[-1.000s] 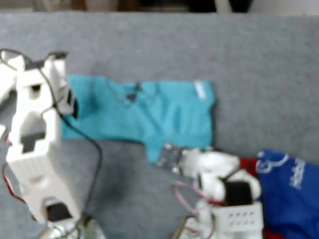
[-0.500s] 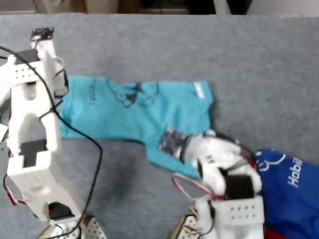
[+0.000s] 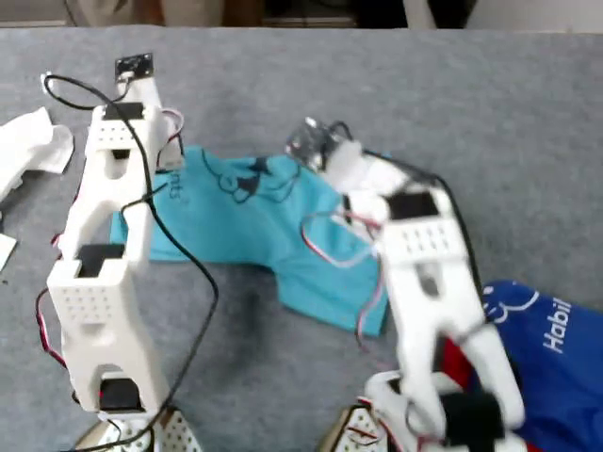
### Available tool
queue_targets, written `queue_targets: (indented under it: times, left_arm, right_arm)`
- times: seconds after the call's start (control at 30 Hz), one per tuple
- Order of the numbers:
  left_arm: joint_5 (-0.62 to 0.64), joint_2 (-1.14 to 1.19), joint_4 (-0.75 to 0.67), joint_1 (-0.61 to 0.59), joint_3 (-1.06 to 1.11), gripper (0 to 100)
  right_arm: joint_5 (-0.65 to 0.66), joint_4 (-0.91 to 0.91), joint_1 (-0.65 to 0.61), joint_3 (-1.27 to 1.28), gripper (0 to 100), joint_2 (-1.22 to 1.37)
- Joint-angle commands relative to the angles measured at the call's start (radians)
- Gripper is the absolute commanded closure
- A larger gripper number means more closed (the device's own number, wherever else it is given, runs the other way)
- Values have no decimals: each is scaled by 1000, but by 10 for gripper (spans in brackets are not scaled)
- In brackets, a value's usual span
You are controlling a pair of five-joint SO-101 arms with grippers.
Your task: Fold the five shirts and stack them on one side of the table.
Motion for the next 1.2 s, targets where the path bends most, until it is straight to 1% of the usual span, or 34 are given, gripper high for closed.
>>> queue_targets:
  times: [0.0,0.17,0.3,0.43,0.6,0.73,0.87,1.0,1.13,1.17]
  left_arm:
    - [12,10,-46,-34,-46,980]
    - [12,76,-63,-78,-46,980]
    - [8,119,-52,-104,-44,980]
    - [8,137,35,-166,-55,980]
    - [5,128,72,-241,-52,980]
    - [5,127,178,-265,-103,980]
    - [5,127,269,-227,-227,980]
    - [5,128,358,-150,-433,980]
    - [0,131,496,-91,-620,980]
    - [-18,134,537,-83,-655,980]
  right_arm:
    - [-29,-63,-21,-165,992,217]
    - [-95,-72,15,-380,993,538]
    - [-126,-41,58,-504,993,691]
    - [-126,-29,116,-562,993,780]
    - [-126,-32,142,-598,993,796]
    - [-117,-35,143,-596,993,797]
    - [-80,-26,114,-602,993,786]
    - [-77,15,87,-602,993,716]
    - [-75,52,87,-604,993,599]
    - [-74,63,87,-604,993,562]
